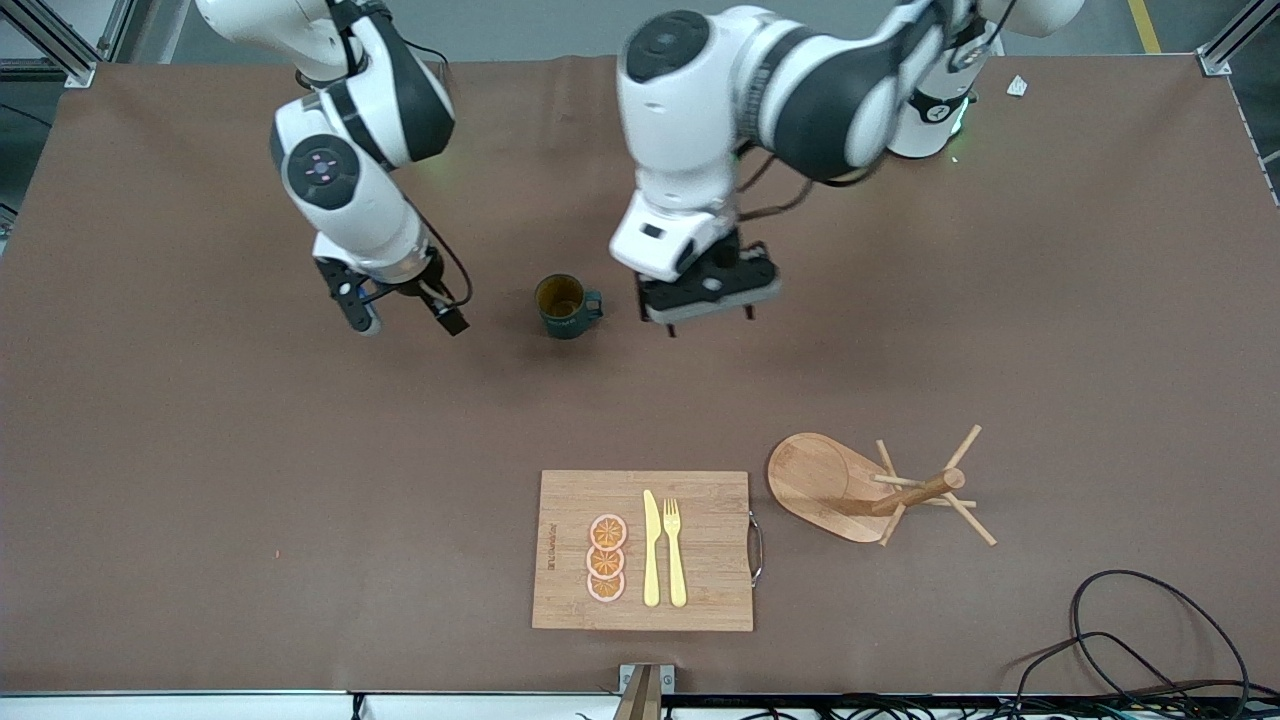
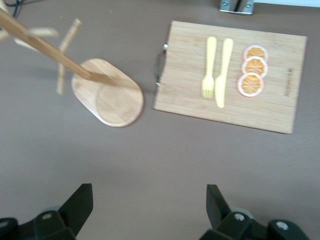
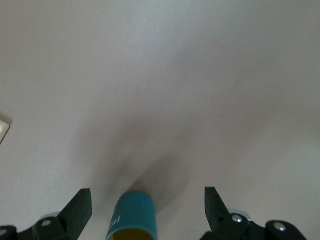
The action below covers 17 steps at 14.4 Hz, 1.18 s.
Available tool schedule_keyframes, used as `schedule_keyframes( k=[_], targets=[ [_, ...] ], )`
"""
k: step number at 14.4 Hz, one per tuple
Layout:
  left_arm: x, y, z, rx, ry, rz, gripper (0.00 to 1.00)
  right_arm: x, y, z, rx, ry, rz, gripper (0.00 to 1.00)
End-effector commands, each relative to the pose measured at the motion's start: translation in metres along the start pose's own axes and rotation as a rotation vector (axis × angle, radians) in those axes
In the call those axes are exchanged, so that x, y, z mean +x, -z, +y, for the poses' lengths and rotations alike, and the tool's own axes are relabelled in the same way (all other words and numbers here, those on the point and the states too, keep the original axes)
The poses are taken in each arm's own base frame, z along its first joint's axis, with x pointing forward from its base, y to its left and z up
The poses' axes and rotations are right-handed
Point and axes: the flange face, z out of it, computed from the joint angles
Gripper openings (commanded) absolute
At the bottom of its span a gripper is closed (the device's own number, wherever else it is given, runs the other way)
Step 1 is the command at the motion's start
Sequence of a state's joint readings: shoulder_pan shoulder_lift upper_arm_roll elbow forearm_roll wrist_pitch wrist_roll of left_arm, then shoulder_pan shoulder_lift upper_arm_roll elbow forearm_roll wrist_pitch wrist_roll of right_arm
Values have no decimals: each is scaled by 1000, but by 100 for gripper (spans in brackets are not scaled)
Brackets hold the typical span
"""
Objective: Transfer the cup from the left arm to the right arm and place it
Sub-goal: 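Open the left gripper while the right gripper reaches the mug, then grasp the mug with the right gripper while the left gripper withdraws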
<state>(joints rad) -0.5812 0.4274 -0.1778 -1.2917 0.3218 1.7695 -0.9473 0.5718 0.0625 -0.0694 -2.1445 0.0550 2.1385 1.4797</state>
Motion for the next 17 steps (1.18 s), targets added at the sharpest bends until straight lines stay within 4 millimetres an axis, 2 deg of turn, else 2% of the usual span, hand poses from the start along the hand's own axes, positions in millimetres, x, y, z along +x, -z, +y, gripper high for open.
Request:
schedule_keyframes(
  k=[1, 4, 6, 7, 8, 9, 10, 12, 13, 15, 17],
  targets=[
    [28, 6, -51, -13, -48, -69, 100, -40, -26, -4, -7, -54, 8, 97],
    [57, 13, -109, -19, -108, -152, 100, -88, -57, -10, -6, -115, 23, 97],
    [67, 25, -141, -39, -159, -185, 100, -102, -79, -14, 0, -143, 29, 97],
    [78, 25, -167, -31, -202, -208, 100, -112, -91, -14, -6, -144, 35, 97],
    [88, 38, -192, -59, -242, -199, 100, -118, -101, -15, -8, -151, 38, 95],
    [93, 43, -211, -79, -293, -200, 100, -124, -109, -14, -18, -148, 43, 94],
    [103, 40, -239, -70, -313, -218, 100, -127, -113, -13, -24, -147, 46, 92],
    [114, 47, -287, -66, -299, -227, 100, -129, -119, -12, -36, -152, 50, 81],
    [114, 54, -304, -69, -288, -229, 100, -128, -123, -11, -44, -152, 53, 75],
    [110, 63, -341, -71, -309, -227, 100, -129, -126, -11, -50, -151, 54, 50],
    [107, 67, -364, -72, -309, -221, 100, -130, -126, -12, -49, -148, 54, 10]
  ],
)
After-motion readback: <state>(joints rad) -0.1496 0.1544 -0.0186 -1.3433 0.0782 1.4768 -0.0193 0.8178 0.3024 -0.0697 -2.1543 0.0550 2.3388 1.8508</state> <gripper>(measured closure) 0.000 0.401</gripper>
